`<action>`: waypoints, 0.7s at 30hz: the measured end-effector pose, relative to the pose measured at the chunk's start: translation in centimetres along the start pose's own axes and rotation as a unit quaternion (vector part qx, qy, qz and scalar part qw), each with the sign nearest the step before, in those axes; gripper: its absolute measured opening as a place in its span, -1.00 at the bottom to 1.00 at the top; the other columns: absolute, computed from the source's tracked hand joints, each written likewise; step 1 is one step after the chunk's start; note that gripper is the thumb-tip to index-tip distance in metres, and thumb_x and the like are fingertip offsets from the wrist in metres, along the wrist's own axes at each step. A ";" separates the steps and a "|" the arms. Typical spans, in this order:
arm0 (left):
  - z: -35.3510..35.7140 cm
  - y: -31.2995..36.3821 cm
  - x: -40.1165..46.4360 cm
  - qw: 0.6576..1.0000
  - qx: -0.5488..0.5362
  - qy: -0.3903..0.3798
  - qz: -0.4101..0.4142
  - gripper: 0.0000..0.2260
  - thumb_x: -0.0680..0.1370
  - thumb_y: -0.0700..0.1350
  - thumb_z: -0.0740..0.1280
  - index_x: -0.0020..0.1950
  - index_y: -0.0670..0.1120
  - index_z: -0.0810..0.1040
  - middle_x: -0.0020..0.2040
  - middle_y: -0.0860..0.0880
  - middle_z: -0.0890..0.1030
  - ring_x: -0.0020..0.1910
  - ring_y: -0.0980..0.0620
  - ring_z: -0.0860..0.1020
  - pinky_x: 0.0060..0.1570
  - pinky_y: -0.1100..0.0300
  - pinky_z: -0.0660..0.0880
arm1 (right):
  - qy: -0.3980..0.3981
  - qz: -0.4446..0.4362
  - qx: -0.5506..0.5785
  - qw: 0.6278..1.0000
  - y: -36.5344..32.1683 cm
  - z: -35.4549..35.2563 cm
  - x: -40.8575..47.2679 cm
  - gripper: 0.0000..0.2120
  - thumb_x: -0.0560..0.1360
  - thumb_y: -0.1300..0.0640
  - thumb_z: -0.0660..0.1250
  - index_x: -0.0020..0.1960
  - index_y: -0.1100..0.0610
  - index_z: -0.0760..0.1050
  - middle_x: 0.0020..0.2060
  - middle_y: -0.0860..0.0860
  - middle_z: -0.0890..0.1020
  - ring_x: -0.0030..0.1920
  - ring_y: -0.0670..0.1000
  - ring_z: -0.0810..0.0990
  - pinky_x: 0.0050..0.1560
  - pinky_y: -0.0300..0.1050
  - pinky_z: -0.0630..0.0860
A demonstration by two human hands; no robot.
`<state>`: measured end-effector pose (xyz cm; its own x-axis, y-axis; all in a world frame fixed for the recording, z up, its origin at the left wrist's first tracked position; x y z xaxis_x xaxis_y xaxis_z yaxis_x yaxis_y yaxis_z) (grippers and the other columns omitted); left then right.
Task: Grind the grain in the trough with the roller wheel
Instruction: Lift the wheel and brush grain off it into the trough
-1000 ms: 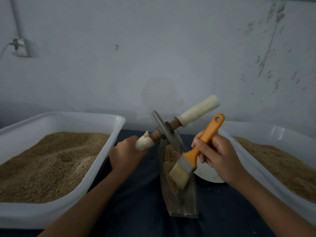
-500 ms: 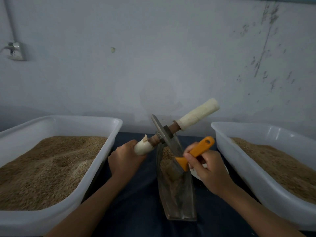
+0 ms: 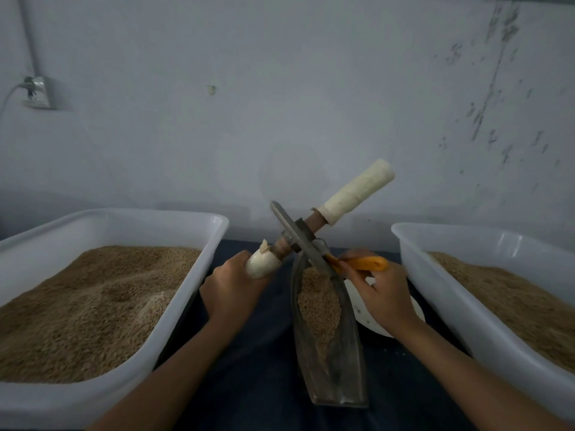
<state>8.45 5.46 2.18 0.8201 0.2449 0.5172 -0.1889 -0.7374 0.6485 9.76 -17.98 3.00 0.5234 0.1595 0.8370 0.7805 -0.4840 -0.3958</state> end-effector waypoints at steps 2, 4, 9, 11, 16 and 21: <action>-0.1 -0.1 0.0 1.000 0.002 0.002 -0.003 -0.84 0.48 0.03 0.37 -0.06 -0.05 0.53 -0.22 0.04 0.58 -0.19 0.05 0.55 -0.11 0.05 0.51 | -0.008 0.008 -0.010 1.000 1.2 0.6 0.6 -0.82 0.52 0.10 0.35 0.00 0.17 0.65 -0.10 -0.03 0.69 -0.11 -0.12 0.65 -0.11 -0.12 0.61; -0.1 -0.1 0.1 1.000 0.014 0.008 -0.009 -0.85 0.48 0.03 0.37 -0.06 -0.02 0.53 -0.22 0.06 0.57 -0.20 0.07 0.54 -0.13 0.11 0.49 | -0.024 0.022 -0.016 0.999 2.1 1.1 1.3 -0.83 0.51 0.10 0.35 -0.01 0.16 0.66 -0.13 -0.05 0.69 -0.13 -0.13 0.66 -0.11 -0.10 0.61; 0.1 -0.3 0.1 1.000 0.000 -0.008 -0.005 -0.88 0.49 0.00 0.37 -0.05 -0.02 0.54 -0.22 0.04 0.58 -0.19 0.05 0.56 -0.10 0.05 0.52 | -0.040 0.059 -0.028 0.997 2.9 1.9 2.4 -0.82 0.50 -0.02 0.31 -0.09 0.05 0.62 -0.22 -0.07 0.68 -0.20 -0.15 0.64 -0.19 -0.26 0.55; 0.2 -0.3 0.0 1.000 0.007 -0.010 -0.007 -0.87 0.49 0.01 0.37 -0.04 -0.01 0.54 -0.20 0.04 0.58 -0.17 0.05 0.57 -0.08 0.05 0.53 | -0.052 0.084 -0.037 0.994 3.0 2.1 2.4 -0.87 0.52 -0.01 0.31 -0.11 0.00 0.59 -0.26 -0.08 0.66 -0.24 -0.14 0.62 -0.24 -0.35 0.48; 0.4 -0.3 0.1 1.000 0.003 -0.029 -0.007 -0.86 0.50 -0.02 0.37 0.00 -0.04 0.54 -0.15 0.01 0.59 -0.14 0.03 0.56 -0.04 -0.01 0.52 | -0.100 0.110 -0.047 0.988 2.8 2.1 2.3 -0.79 0.56 0.11 0.33 -0.20 0.17 0.59 -0.29 0.03 0.66 -0.26 -0.10 0.61 -0.21 -0.08 0.53; 0.2 -0.2 -0.1 1.000 -0.005 -0.021 -0.003 -0.86 0.50 -0.02 0.38 -0.02 -0.05 0.54 -0.17 0.00 0.59 -0.15 0.01 0.57 -0.07 -0.02 0.53 | -0.057 0.083 -0.020 0.995 1.3 0.3 2.5 -0.80 0.55 0.11 0.32 -0.17 0.21 0.60 -0.31 0.10 0.65 -0.27 0.02 0.62 -0.22 0.04 0.53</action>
<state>8.54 5.49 1.90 0.8428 0.2221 0.4902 -0.1892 -0.7304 0.6563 12.24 -17.94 4.45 0.6805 0.1700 0.7127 0.6673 -0.5456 -0.5071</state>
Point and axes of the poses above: each hand's wrist, its own x-axis towards the middle knuckle, its own z-axis out of the palm, y = z × x, the point moved 4 cm from there along x, towards the middle knuckle
